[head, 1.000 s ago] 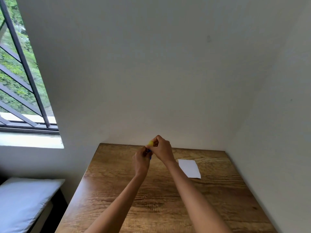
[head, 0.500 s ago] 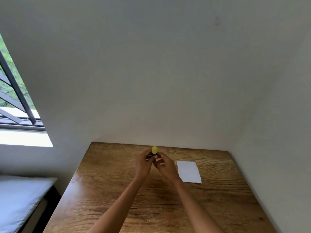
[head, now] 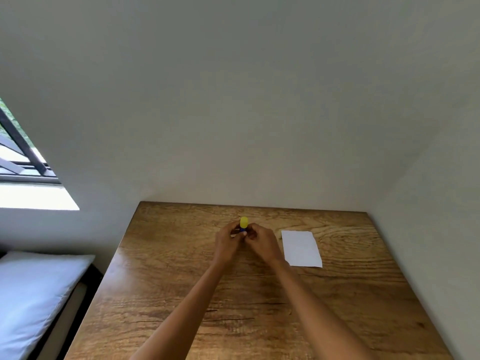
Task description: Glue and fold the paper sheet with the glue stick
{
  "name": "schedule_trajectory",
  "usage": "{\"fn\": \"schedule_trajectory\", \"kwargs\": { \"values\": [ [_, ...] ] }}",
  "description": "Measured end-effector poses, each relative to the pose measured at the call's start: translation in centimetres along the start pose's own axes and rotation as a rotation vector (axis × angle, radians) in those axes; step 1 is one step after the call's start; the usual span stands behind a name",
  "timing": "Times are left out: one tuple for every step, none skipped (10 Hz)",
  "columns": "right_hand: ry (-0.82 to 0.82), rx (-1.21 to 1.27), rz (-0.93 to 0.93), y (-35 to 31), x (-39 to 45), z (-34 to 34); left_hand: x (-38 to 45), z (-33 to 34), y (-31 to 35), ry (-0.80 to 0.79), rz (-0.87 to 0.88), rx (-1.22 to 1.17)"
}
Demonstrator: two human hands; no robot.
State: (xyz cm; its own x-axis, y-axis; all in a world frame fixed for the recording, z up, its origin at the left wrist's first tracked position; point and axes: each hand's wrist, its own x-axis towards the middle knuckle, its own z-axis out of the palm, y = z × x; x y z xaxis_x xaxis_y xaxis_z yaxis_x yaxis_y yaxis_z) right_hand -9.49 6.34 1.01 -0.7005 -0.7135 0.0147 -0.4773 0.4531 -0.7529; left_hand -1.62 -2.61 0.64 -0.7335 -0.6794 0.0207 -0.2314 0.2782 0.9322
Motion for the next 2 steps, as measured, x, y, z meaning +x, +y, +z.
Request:
{"fn": "schedule_trajectory", "kwargs": {
  "values": [
    [0.003,0.009,0.009,0.15,-0.10,0.17,-0.04,0.08,-0.16,0.000,-0.010,0.004],
    [-0.018,0.013,0.024,-0.32,-0.30,0.26,-0.30,0.10,-0.27,0.014,-0.014,0.007]
  ]
}}
